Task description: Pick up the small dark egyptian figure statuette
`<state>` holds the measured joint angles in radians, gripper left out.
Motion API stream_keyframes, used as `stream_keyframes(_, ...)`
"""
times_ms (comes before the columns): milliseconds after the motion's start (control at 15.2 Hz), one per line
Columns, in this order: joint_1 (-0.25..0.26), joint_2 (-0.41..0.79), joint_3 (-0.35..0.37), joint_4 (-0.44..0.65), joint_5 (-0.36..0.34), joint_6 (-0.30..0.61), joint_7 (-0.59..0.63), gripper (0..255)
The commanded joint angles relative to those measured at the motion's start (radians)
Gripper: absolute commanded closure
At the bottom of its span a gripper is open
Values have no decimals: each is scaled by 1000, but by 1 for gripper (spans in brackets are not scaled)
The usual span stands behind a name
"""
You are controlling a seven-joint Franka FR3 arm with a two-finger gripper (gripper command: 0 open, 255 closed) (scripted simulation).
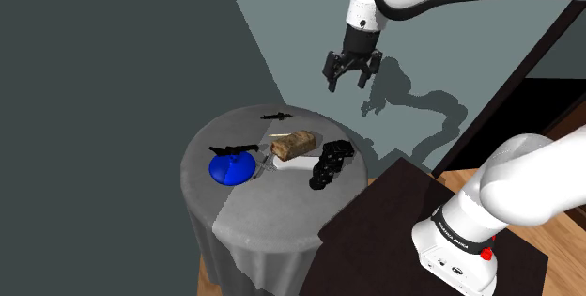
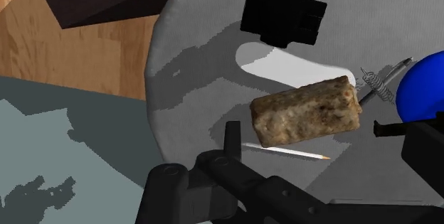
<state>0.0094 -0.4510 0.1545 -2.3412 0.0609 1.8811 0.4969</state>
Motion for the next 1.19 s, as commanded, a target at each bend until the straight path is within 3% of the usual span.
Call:
stream_keyframes(0,4,72,31,24,10,31,62,0)
stream_keyframes(594,25,420,130,212,-2,120,322,0)
stream_keyframes(1122,81,756,148,468,-49,136,528,0)
